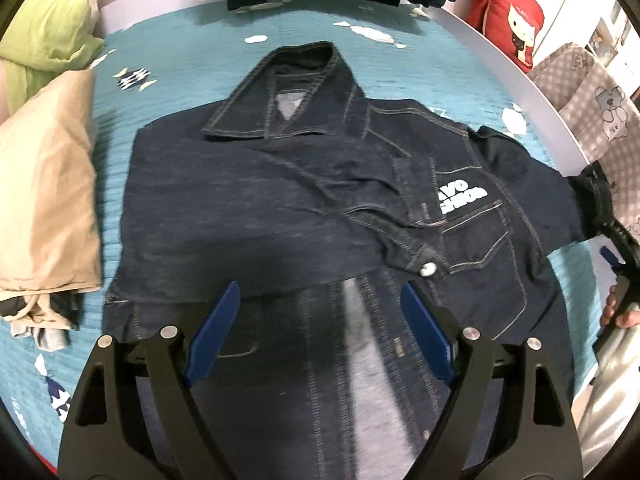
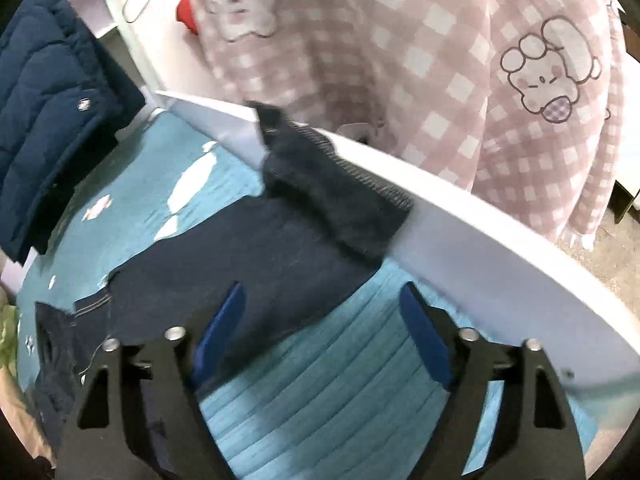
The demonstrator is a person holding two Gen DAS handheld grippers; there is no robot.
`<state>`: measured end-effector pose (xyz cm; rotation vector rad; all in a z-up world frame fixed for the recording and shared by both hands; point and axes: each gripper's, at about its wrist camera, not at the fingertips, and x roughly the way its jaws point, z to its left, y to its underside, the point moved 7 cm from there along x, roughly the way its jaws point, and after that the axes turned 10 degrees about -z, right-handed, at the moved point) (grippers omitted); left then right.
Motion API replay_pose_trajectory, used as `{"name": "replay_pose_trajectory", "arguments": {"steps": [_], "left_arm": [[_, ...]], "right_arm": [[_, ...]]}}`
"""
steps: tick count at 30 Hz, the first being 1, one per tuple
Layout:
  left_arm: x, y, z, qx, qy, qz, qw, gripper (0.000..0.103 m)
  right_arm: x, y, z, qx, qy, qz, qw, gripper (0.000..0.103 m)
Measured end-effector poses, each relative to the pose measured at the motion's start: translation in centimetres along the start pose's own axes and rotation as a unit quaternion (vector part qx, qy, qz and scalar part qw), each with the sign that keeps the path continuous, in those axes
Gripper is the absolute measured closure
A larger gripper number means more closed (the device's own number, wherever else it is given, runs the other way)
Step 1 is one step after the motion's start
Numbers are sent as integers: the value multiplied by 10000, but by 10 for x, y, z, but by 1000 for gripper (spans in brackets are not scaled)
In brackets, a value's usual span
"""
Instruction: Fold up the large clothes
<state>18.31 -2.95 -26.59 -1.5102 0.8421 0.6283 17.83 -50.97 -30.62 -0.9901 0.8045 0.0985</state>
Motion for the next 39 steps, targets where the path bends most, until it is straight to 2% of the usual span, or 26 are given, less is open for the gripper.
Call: {"name": "replay_pose_trajectory", "arguments": {"steps": [1, 4, 6, 10, 11, 13, 15, 18, 20, 25, 28, 32, 35, 37, 39], "left_arm": [[1, -1, -3, -21, 12, -14, 10000, 20], [5, -1, -15, -20, 50, -45, 10000, 20], [8, 1, -23, 53, 67, -28, 10000, 20], [17, 6, -36, 91, 102, 10, 9999, 20], [19, 7, -40, 94, 127, 25, 9999, 20], [23, 8, -48, 115, 192, 23, 9997, 20], [26, 8, -56, 126, 270, 14, 9996, 20], [30, 3, -72, 175, 376, -34, 9991, 21], [31, -5, -89, 249, 588, -110, 9979, 31], [38, -30, -137, 524, 1033, -281, 9929, 46], [50, -45, -161, 664, 1199, -312, 9901, 66], [74, -63, -185, 694, 1280, -219, 9891, 81], [88, -67, -187, 756, 1021, -121, 9918, 86], [100, -63, -182, 729, 1024, -19, 9921, 86], [115, -55, -174, 827, 644, 156, 9944, 86]], "right_arm": [[3, -1, -4, 16, 4, 8, 10000, 43], [17, -7, -14, 39, 71, -83, 9999, 46], [28, -7, -17, 112, -62, -6, 9999, 58], [35, -5, -12, -72, -8, -124, 9999, 66], [36, -6, -13, -122, 51, -201, 9997, 69], [35, -10, -15, -13, 35, -260, 9997, 84], [27, -18, -18, 293, -213, -356, 9987, 87], [7, -36, -5, -93, -201, -728, 9971, 92], [-14, -47, 8, -139, -497, -861, 9949, 92], [-66, -74, 38, -368, -878, -1331, 9865, 95], [-91, -86, 58, -467, -1175, -1489, 9807, 95], [-112, -94, 84, -666, -1379, -1570, 9756, 95], [-117, -99, 107, -800, -1517, -1577, 9725, 95], [-125, -98, 120, -898, -1578, -1591, 9704, 95], [-134, -96, 126, -937, -1688, -1600, 9680, 95]]}}
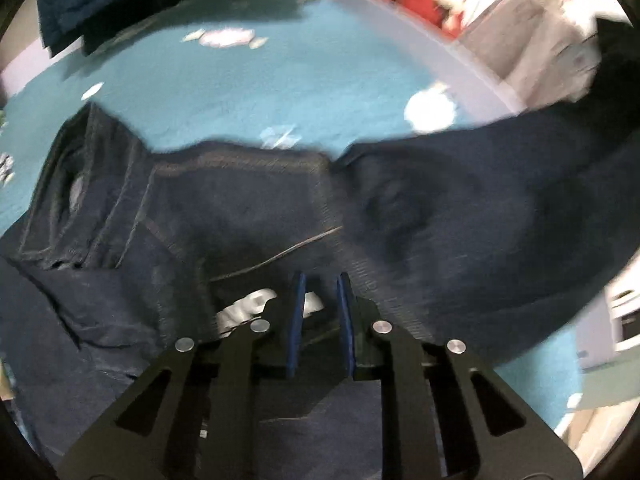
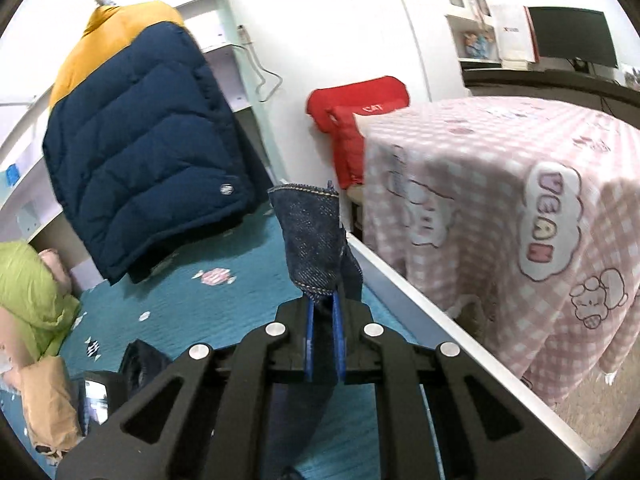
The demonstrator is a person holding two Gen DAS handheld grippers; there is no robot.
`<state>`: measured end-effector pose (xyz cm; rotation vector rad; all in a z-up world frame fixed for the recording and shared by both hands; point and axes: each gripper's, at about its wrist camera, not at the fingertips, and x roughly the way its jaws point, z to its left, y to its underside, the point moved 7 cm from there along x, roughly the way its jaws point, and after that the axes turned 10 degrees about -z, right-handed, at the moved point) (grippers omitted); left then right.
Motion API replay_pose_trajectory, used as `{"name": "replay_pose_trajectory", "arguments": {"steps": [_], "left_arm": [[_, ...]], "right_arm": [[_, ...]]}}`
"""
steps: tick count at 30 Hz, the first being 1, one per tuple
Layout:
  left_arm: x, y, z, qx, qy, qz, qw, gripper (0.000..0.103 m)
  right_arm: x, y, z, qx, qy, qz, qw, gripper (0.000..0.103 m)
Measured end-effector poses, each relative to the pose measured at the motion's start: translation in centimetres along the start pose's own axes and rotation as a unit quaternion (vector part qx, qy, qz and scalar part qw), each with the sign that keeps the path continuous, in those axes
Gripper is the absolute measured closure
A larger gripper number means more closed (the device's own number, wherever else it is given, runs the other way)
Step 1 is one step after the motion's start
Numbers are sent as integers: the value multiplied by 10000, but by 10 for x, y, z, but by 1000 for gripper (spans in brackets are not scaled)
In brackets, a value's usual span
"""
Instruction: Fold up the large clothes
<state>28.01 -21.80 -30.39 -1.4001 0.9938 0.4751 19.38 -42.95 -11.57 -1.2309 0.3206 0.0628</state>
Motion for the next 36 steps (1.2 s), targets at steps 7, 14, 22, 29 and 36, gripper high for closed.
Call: {"name": "replay_pose_trajectory", "arguments": {"steps": [7, 14, 22, 29, 36], "left_arm": [[36, 25, 17, -270, 99, -102, 9995, 87], [39, 22, 18, -411, 180, -169, 9988, 87], [23, 23, 28, -494, 388, 4, 9980, 87], [-63, 57, 76, -643, 312, -112, 9974, 87], [-115, 85, 153, -1005, -67, -365, 9942, 87]], "right_arm": [[-1, 5, 47, 55, -491, 87, 9987, 95], [-17, 16, 126, -51, -1308, 273, 9910, 95], [-26, 44, 211, -447, -1720, 580, 9824, 95], [-18, 89, 266, -628, -1931, 1055, 9735, 95], [-5, 157, 316, -797, -2097, 1683, 9599, 95]]}}
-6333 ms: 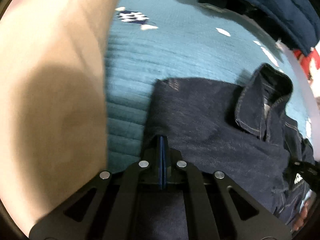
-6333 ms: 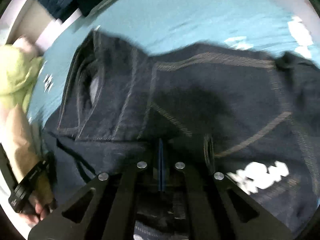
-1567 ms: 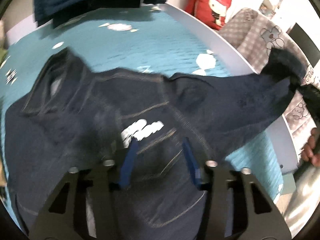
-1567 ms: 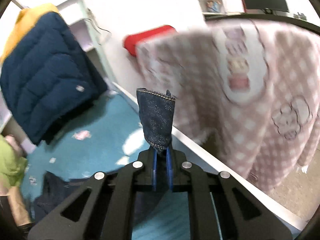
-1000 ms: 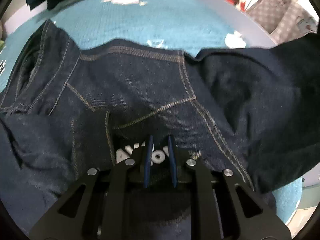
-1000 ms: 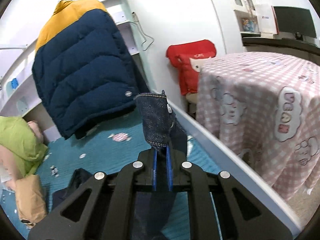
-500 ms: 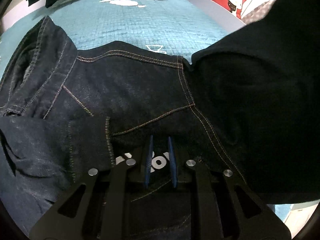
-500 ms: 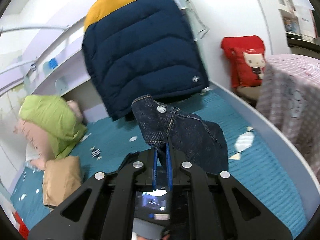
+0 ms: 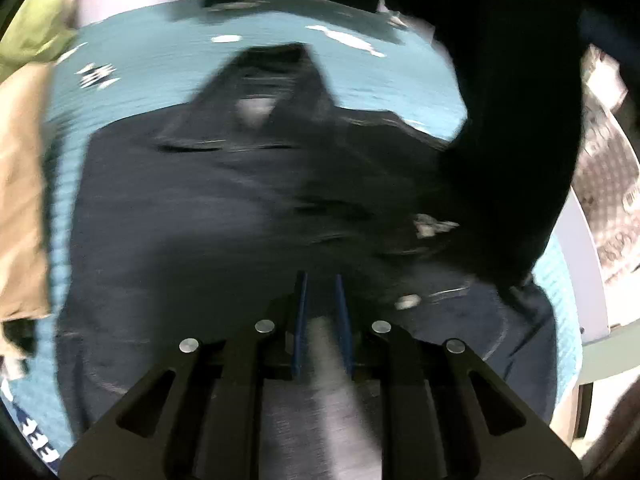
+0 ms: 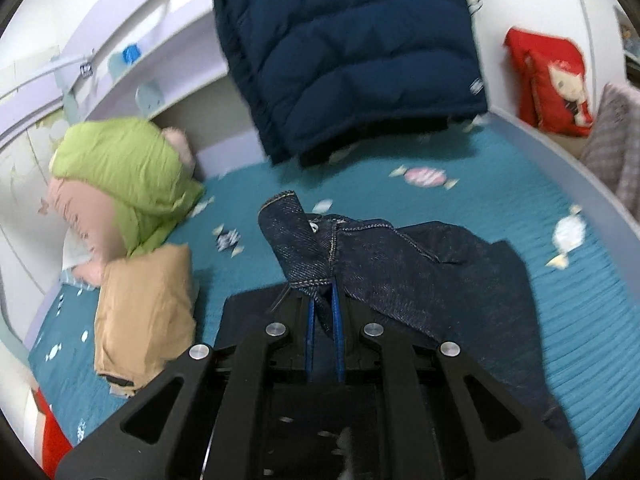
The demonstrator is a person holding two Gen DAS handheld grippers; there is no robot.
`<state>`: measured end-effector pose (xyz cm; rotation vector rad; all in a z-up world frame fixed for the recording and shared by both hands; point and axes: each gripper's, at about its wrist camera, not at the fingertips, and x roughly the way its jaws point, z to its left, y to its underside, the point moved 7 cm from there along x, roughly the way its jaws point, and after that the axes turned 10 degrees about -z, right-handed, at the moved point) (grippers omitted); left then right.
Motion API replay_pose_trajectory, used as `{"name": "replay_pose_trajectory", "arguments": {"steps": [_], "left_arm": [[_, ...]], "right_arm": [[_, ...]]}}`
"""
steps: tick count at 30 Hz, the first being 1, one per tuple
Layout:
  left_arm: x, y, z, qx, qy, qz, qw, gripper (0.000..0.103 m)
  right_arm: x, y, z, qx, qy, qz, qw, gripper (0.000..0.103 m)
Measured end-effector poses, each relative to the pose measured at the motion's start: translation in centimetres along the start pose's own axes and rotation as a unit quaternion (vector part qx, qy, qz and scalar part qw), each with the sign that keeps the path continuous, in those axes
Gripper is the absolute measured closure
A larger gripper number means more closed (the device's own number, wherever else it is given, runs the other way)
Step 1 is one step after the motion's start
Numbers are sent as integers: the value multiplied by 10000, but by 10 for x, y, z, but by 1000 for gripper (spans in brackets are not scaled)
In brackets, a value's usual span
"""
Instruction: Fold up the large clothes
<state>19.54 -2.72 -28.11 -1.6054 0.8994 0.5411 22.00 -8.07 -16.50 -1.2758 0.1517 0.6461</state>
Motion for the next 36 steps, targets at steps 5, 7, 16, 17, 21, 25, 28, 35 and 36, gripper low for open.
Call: {"name": "replay_pose_trajectory", "arguments": {"steps": [5, 7, 16, 17, 21, 25, 28, 35, 36], "left_arm": [[-4, 10, 73, -423, -525, 35, 9977, 87], [-8, 17, 97, -593, -674, 8, 9960, 87], [-17, 21, 148, -936, -775, -174, 9924, 86], [-19, 20, 151, -897, -852, -211, 9921, 86], [-29, 8, 157, -910, -846, -358, 9916, 86], [-34, -2, 154, -688, -1029, -516, 9910, 70], [-34, -2, 153, -745, -952, -497, 9914, 70], [-48, -2, 154, -776, -961, -609, 9905, 58], [-52, -3, 157, -782, -970, -636, 9902, 55]], "right_arm": [[47, 56, 16, -160, 151, 658, 9976, 95], [64, 84, 20, -190, 99, 959, 9952, 95], [84, 145, 36, -239, 88, 1758, 9841, 88], [83, 144, 36, -180, 33, 1841, 9827, 88], [76, 139, 35, -15, -299, 2086, 9775, 88], [77, 136, 29, 337, -642, 2256, 9715, 88], [79, 134, 26, 605, -793, 2374, 9663, 88], [71, 119, 36, 605, -960, 2279, 9670, 87], [72, 119, 38, 608, -914, 2323, 9664, 87]]}}
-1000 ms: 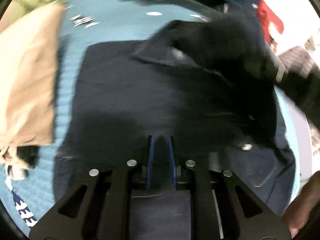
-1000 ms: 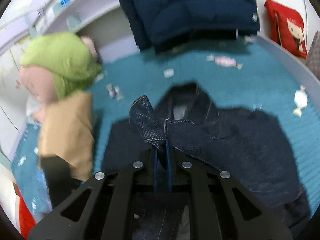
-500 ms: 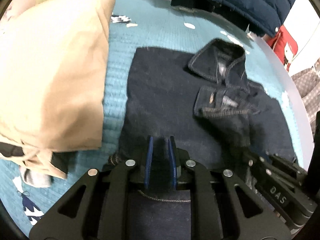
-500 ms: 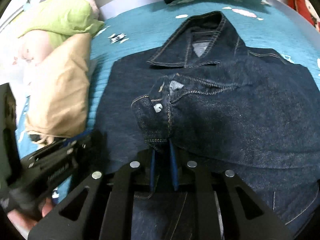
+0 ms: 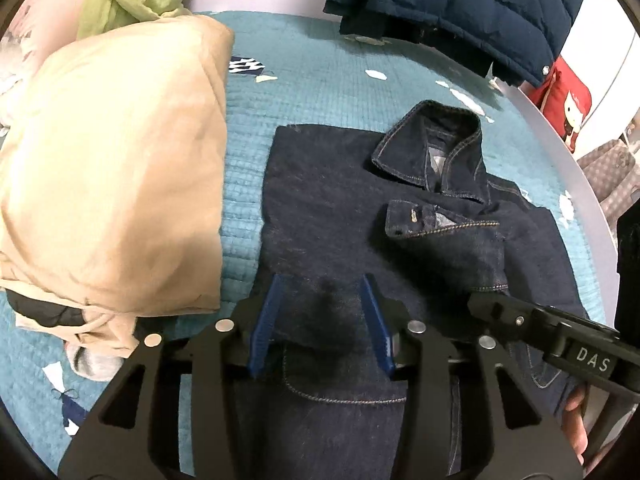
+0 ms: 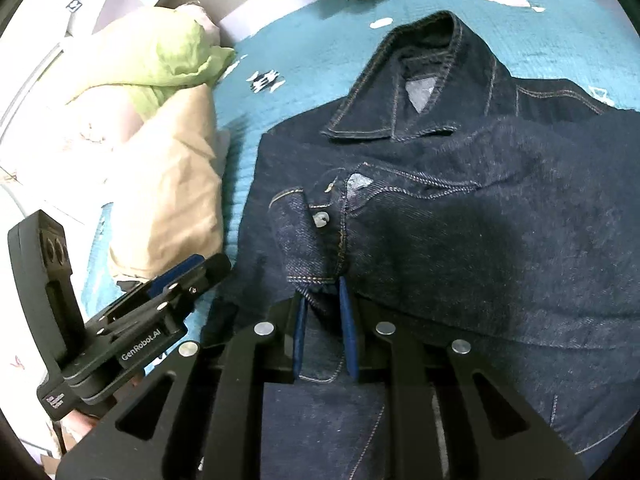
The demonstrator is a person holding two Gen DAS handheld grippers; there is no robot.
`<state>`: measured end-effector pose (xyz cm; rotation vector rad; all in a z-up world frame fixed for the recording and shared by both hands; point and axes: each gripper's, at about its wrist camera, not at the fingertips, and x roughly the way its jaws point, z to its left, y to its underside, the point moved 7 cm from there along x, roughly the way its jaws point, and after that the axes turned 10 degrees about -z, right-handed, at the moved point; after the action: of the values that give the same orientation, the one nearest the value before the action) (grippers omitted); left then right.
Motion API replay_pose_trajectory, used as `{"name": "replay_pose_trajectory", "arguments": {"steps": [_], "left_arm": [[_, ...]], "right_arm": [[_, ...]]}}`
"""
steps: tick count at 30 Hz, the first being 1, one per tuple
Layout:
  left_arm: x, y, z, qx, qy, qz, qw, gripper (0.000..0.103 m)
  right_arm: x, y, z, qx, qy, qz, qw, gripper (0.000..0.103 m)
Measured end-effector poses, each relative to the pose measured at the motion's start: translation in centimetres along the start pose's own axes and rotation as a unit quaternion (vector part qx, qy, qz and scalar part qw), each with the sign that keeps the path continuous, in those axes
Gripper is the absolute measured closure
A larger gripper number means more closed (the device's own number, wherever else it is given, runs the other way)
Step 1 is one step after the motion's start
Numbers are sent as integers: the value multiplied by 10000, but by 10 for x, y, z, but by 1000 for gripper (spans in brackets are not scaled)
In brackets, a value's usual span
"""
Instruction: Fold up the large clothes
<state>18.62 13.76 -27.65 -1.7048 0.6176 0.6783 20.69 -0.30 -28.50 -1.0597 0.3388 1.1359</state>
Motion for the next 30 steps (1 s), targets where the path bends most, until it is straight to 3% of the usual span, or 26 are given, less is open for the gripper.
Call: {"name": "replay_pose_trajectory", "arguments": {"steps": [2, 4, 5, 11, 12, 13, 15, 17, 22, 30], "left_arm": [[-7, -4, 6, 26, -87, -117, 9999, 45], [-14, -8, 15, 2, -152, -216, 9997, 43], [-18, -10, 19, -39, -158, -238, 9996, 35], [-41, -19, 38, -186, -165, -504, 9984, 23], [-44, -20, 40, -214, -204, -530, 9982, 22], [-45, -21, 42, -239, -215, -526, 9981, 22], [-50, -21, 44, -274, -138, -526, 9981, 22], [-54, -21, 46, -281, -127, -551, 9980, 22], [-66, -23, 46, -378, -27, -584, 9976, 21], [-63, -21, 6, -136, 203, -476, 9986, 16]], "right_arm": [[-1, -2, 2, 74, 86, -46, 9999, 87], [-9, -6, 10, -65, 255, -272, 9993, 87], [-13, -7, 12, -153, 339, -328, 9988, 86], [-33, -5, 31, -1084, 1337, -716, 9825, 77], [-35, -2, 36, -1390, 1609, -742, 9743, 70], [-36, 2, 44, -1665, 1633, -800, 9691, 44], [-43, 9, 63, -1915, 1271, -1034, 9677, 8], [-48, 13, 76, -2094, 1204, -1184, 9631, 8], [-57, 24, 80, -2474, 1620, -1141, 9484, 8], [-89, 35, 28, -1846, 1986, -1059, 9567, 8]]}}
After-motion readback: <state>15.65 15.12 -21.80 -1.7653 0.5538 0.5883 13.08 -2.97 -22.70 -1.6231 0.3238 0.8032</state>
